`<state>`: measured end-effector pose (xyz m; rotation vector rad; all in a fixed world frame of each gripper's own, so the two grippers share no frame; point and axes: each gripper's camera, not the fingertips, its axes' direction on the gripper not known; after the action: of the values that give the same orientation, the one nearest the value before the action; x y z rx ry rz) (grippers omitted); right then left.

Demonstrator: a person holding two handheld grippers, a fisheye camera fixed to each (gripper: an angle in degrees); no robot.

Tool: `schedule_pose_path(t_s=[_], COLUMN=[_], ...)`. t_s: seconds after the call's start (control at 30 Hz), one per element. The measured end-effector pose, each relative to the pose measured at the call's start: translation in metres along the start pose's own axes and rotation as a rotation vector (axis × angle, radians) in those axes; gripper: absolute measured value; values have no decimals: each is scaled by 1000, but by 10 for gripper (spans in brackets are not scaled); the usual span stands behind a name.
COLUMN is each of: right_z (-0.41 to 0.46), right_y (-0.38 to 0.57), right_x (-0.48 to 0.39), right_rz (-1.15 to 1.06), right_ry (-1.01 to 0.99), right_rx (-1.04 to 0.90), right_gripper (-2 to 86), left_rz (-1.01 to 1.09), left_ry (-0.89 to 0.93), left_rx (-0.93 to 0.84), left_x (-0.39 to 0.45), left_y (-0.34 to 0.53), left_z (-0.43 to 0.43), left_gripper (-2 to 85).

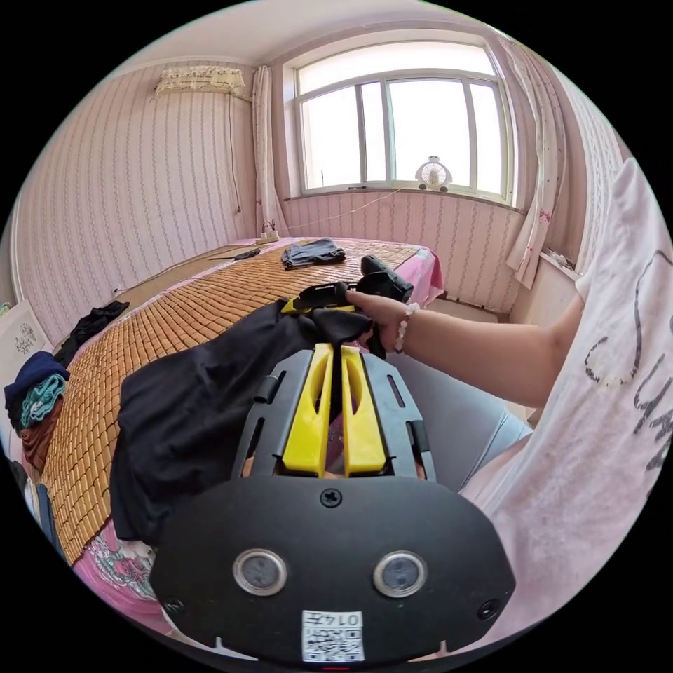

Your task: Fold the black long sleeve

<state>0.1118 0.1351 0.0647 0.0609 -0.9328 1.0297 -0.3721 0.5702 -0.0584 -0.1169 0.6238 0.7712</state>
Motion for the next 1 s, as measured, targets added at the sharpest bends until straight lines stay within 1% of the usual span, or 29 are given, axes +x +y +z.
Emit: schedule_pose_path(t_s=[0.1,0.27,0.3,0.37,0.43,0.5,0.57,0.63,0.67,0.73,0.8,0.87,0.93,1.0], right_z=[-18,-86,-101,-111,-95,-63,-20,51,70,142,184,209,225,230], right_y=[-8,-17,-17,-18,-25,-33,-42,-54,-56,-63,-65,-66,-65,-64], right_x=[-19,-59,-72,-92,-113,-126,-135,-143,-144,-141,-132,-125,-128,-135], right_rz=[-68,-156,-174,-192,-221,-258,-293,-331,-341,-351,-332,-322,-344,-390], right_ry=[35,98,149,248,344,365,347,348,357,436,499,521,513,523], right_rx=[19,100,110,108,51,-10,-71,-167,-191,-274,-308,-315,-306,-302], right_gripper=[30,28,29,30,34,39,45,55,57,67,72,74,75,75], left_rz=[-28,-128,-153,-268,-329,-374,-452,-550,-607,-656,-713,-779,-791,-764], left_ry=[74,380,402,443,418,358,240,168,129,87,56,73,86,45], left_rx=[64,243,253,261,262,274,274,231,204,158,99,19,10,-11], left_x=[-15,-37,-41,-60,-78,-97,-126,-151,-167,-188,-206,-225,-234,-238], left_y=[-17,-61,-64,-70,-67,-60,-49,-40,-33,-25,-17,-8,-5,-3], left_z=[-2,17,20,30,30,24,11,5,3,6,14,25,24,19], left_gripper=[-4,-5,-5,-6,-6,-7,-7,-7,-7,-6,-6,-7,-7,-7])
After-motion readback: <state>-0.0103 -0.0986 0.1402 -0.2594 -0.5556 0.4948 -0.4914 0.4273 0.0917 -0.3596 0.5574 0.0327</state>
